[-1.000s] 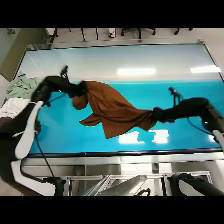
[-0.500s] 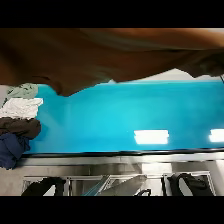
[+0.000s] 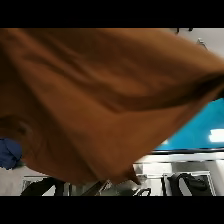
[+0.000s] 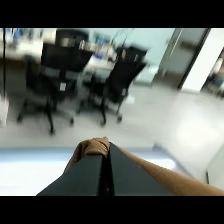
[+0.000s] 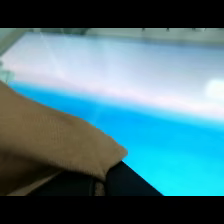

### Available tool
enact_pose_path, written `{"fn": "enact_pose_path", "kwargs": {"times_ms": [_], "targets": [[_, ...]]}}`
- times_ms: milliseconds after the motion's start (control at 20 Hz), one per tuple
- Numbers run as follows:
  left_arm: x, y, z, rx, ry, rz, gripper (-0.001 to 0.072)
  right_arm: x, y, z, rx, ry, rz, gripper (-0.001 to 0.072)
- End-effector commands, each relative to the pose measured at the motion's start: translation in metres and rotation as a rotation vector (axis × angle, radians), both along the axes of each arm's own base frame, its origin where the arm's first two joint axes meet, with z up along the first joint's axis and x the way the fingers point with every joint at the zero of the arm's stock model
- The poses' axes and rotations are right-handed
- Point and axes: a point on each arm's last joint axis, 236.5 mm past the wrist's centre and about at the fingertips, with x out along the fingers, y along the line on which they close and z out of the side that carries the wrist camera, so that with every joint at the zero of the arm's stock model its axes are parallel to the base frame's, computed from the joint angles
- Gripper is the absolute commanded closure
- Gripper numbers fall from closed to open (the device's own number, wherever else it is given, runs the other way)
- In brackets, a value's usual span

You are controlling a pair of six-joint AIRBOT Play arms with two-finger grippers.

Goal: Fold the shirts.

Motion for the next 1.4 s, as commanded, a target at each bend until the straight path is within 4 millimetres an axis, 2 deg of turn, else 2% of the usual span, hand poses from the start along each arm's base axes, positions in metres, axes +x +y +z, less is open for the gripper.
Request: {"fn": "enact_pose_path", "kwargs": {"times_ms": [0, 50, 100, 150, 200, 250, 300, 350, 400, 500, 550, 650, 700, 750, 800, 900, 1000, 1100, 1200, 1250, 1350], "targets": [[0.120, -0.053, -0.179, 0.075, 0.363, -0.082, 0.0694, 0.027, 0.001, -0.138, 0.099, 0.377, 0.005, 0.0685], [0.148, -0.073, -0.244, 0.107, 0.470, -0.106, 0.0694, 0.032, 0.002, -0.187, 0.130, 0.495, -0.011, 0.0685], [0.168, -0.091, -0.304, 0.129, 0.569, -0.126, 0.0694, 0.032, 0.002, -0.242, 0.161, 0.619, -0.039, 0.0685], [0.183, -0.106, -0.363, 0.151, 0.659, -0.143, 0.0694, 0.028, 0.001, -0.294, 0.183, 0.729, -0.075, 0.0685], [0.194, -0.121, -0.423, 0.175, 0.747, -0.162, 0.0694, 0.024, -0.002, -0.335, 0.201, 0.815, -0.120, 0.0685], [0.203, -0.131, -0.466, 0.191, 0.804, -0.175, 0.0694, 0.020, -0.007, -0.371, 0.207, 0.889, -0.160, 0.0685], [0.211, -0.143, -0.495, 0.168, 0.841, -0.193, 0.0694, 0.019, -0.010, -0.393, 0.203, 0.935, -0.179, 0.0686], [0.221, -0.154, -0.506, 0.117, 0.851, -0.209, 0.0694, 0.024, -0.013, -0.407, 0.206, 0.969, -0.198, 0.0686], [0.233, -0.161, -0.507, 0.047, 0.838, -0.213, 0.0694, 0.032, -0.016, -0.414, 0.205, 0.979, -0.210, 0.0685], [0.252, -0.155, -0.496, -0.057, 0.799, -0.179, 0.0694, 0.060, -0.021, -0.413, 0.190, 0.953, -0.201, 0.0686], [0.256, -0.147, -0.491, -0.075, 0.784, -0.158, 0.0694, 0.077, -0.026, -0.408, 0.183, 0.926, -0.196, 0.0685], [0.246, -0.136, -0.480, -0.074, 0.807, -0.158, 0.0691, 0.107, -0.037, -0.396, 0.184, 0.882, -0.208, 0.0684], [0.236, -0.129, -0.475, -0.058, 0.839, -0.175, 0.0441, 0.115, -0.040, -0.393, 0.187, 0.873, -0.208, 0.0684], [0.224, -0.122, -0.468, -0.040, 0.879, -0.201, 0.0007, 0.119, -0.041, -0.391, 0.184, 0.876, -0.201, 0.0683], [0.210, -0.110, -0.458, -0.028, 0.926, -0.227, 0.0021, 0.120, -0.043, -0.390, 0.177, 0.881, -0.194, 0.0678], [0.181, -0.076, -0.432, -0.011, 1.018, -0.263, 0.0021, 0.121, -0.061, -0.387, 0.141, 0.875, -0.211, 0.0678], [0.138, -0.042, -0.410, 0.029, 1.143, -0.307, 0.0022, 0.115, -0.075, -0.385, 0.163, 0.903, -0.229, 0.0670], [0.075, -0.002, -0.418, 0.141, 1.382, -0.253, 0.0022, 0.105, -0.082, -0.386, 0.173, 0.936, -0.217, 0.0405], [0.019, 0.030, -0.440, 0.292, 1.543, -0.135, 0.0022, 0.096, -0.085, -0.385, 0.175, 0.960, -0.189, 0.0406], [-0.003, 0.029, -0.449, 0.313, 1.570, -0.121, 0.0022, 0.093, -0.086, -0.385, 0.178, 0.967, -0.184, 0.0406], [-0.044, 0.005, -0.470, 0.256, 1.581, -0.160, 0.0022, 0.089, -0.087, -0.383, 0.173, 0.971, -0.165, 0.0406]]}}
